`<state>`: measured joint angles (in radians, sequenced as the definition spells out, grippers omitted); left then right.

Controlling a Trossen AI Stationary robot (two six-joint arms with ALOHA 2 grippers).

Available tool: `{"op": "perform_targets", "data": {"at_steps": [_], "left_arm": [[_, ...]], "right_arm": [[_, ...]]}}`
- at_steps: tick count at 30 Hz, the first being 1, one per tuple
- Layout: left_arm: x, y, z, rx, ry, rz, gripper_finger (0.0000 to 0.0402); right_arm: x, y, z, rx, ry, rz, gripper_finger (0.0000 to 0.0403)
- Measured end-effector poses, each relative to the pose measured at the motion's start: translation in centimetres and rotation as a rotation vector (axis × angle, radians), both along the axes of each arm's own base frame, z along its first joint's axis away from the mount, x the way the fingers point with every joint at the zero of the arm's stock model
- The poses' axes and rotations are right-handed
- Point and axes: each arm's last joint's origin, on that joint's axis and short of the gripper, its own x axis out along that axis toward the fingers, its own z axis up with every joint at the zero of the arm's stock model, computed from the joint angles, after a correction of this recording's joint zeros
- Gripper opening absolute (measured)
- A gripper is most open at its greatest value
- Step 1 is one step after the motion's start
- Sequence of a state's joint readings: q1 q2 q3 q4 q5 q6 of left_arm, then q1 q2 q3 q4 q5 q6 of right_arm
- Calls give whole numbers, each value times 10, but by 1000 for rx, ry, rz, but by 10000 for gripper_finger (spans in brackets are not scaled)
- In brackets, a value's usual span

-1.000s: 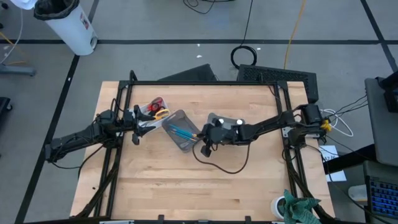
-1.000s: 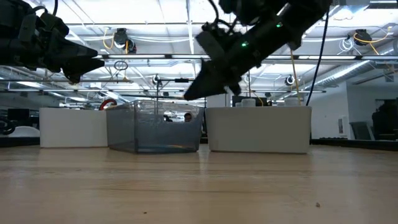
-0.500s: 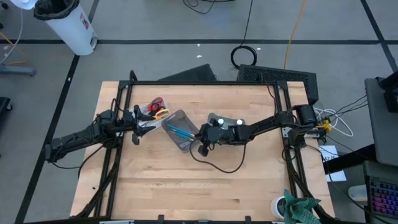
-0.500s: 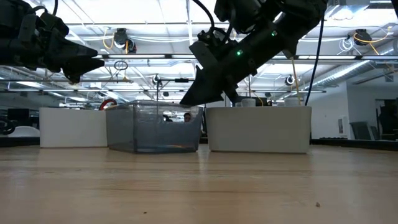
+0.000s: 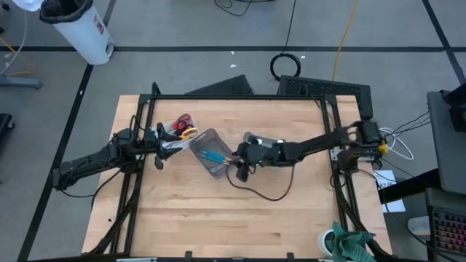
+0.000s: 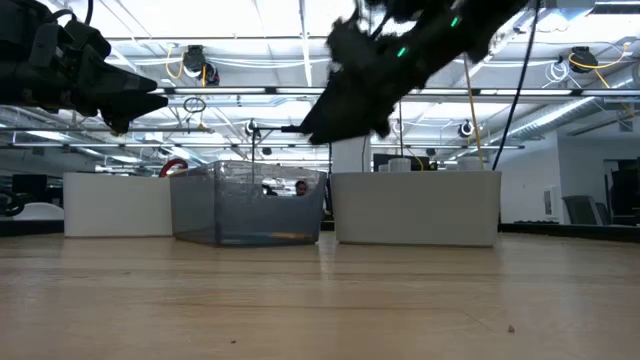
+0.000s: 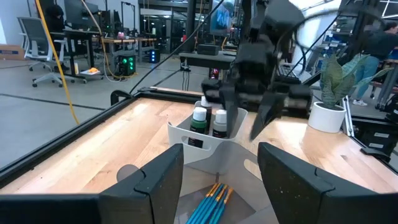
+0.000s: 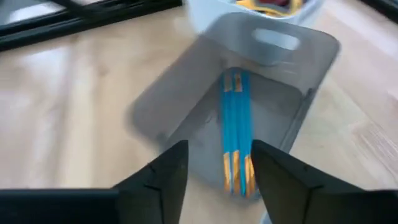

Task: Pick & Place Paint Supplies
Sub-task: Return to Home Position

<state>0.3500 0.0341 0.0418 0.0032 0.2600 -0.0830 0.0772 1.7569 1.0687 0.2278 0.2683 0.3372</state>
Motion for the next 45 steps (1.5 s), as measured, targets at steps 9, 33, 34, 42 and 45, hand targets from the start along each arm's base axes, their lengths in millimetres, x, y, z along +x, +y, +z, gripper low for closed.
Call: {"op": "perform_targets", "data": {"at_steps": [9, 33, 34, 42, 45], "left_arm": [[0, 0, 0, -1, 0, 0, 214], [0, 0, 0, 0, 0, 0, 214], [0, 0, 0, 0, 0, 0, 214], [0, 0, 0, -2, 4, 2, 214], [0, 0, 0, -2, 6, 0, 214]], "right_arm": [[-74, 2, 84, 95, 91, 287, 193], [-274, -17, -14, -202, -560, 129, 188], [-276, -17, -13, -202, -582, 125, 188], [-275, -15, -18, -246, -518, 205, 194], [-273, -15, -20, -232, -500, 203, 192]]}}
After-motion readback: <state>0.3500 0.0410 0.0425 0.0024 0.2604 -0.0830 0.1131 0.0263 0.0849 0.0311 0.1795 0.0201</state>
